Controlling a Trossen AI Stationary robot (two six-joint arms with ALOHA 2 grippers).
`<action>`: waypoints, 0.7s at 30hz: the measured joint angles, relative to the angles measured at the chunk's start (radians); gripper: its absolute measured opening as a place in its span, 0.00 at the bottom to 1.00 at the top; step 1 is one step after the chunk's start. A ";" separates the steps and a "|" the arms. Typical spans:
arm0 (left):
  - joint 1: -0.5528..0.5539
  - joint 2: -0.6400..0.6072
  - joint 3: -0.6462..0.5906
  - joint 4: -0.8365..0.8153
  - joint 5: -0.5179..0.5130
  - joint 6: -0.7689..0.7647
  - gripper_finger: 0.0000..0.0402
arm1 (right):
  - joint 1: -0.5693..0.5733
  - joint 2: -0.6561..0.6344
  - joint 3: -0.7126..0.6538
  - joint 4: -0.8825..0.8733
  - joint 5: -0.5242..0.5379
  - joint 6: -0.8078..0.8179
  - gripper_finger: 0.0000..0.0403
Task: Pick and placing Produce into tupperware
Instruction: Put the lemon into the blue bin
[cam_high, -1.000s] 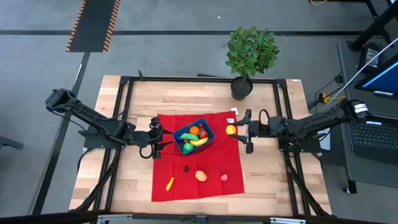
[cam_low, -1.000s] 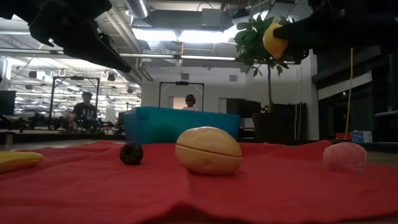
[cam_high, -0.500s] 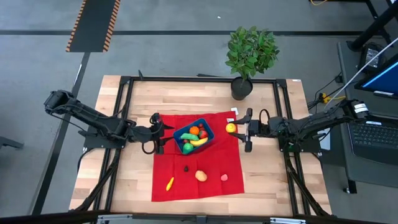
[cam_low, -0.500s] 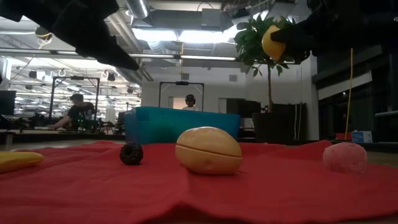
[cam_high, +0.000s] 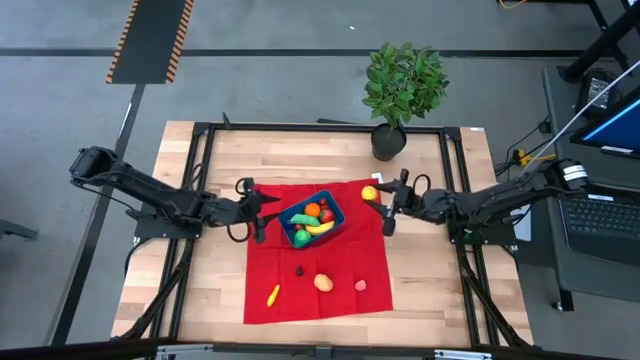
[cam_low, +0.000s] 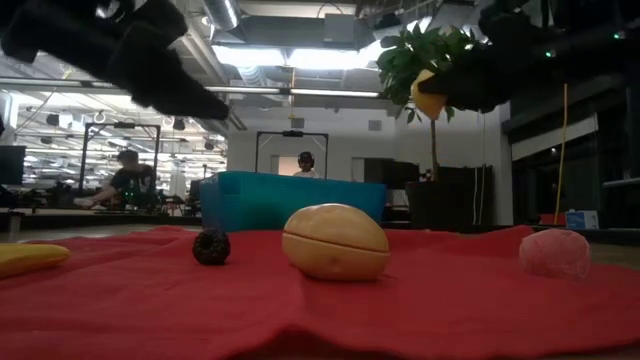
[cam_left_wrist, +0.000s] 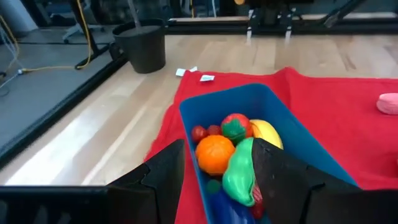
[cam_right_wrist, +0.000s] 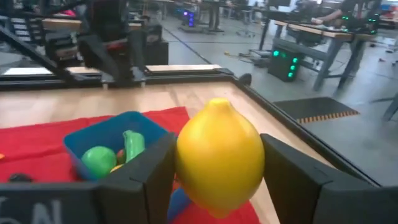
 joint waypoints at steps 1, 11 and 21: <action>-0.001 0.000 -0.030 0.047 0.004 0.000 0.44 | 0.000 0.014 0.015 -0.003 0.003 -0.011 0.52; -0.068 0.000 -0.140 0.224 0.007 0.039 0.44 | -0.093 0.208 0.297 -0.337 -0.176 -0.044 0.52; -0.130 0.000 -0.140 0.223 0.008 0.082 0.44 | -0.206 0.441 0.636 -0.673 -0.433 -0.053 0.52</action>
